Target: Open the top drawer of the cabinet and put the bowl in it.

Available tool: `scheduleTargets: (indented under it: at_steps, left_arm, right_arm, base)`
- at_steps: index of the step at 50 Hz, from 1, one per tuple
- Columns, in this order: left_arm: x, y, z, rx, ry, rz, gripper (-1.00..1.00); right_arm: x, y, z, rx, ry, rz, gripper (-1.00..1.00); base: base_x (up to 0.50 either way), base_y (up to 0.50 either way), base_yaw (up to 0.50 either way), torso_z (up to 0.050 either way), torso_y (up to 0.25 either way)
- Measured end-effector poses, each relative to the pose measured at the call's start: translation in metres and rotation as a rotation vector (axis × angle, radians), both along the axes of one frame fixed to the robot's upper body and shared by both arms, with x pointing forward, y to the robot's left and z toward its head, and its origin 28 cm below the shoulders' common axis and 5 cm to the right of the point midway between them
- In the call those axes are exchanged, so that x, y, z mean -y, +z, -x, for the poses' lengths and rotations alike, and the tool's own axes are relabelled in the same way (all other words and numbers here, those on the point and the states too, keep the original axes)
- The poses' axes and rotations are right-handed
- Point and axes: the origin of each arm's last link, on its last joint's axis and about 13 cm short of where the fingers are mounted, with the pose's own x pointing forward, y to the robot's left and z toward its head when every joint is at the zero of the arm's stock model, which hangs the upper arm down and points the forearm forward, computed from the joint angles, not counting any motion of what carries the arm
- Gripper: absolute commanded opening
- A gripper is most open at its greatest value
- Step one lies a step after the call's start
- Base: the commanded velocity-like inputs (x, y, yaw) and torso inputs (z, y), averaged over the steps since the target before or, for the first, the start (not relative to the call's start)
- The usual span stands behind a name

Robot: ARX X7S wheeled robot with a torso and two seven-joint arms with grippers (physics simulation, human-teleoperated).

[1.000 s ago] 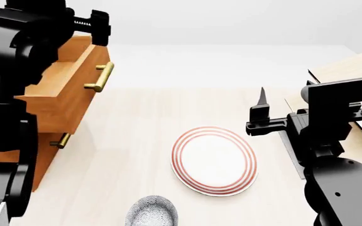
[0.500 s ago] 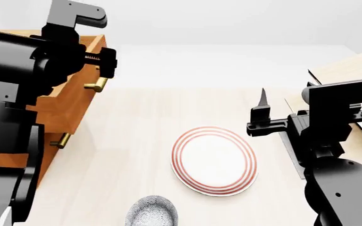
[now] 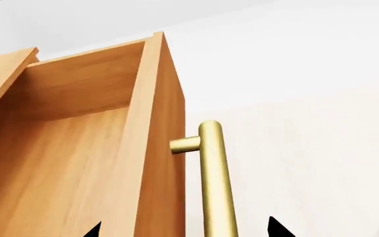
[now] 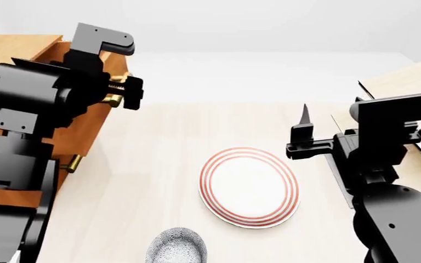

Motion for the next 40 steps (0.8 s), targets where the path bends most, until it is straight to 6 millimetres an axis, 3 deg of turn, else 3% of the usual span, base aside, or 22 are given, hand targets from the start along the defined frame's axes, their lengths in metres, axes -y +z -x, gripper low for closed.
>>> scheduleTargets:
  at_steps: [40]
  left_arm:
    - [0.035, -0.01, 0.026, 0.063, -0.087, -0.095, 1.0]
  right_arm:
    - [-0.001, 0.0, -0.001, -0.001, 0.0, 0.001, 1.0]
  base:
    - [-0.01, 0.0, 0.0, 0.0, 0.002]
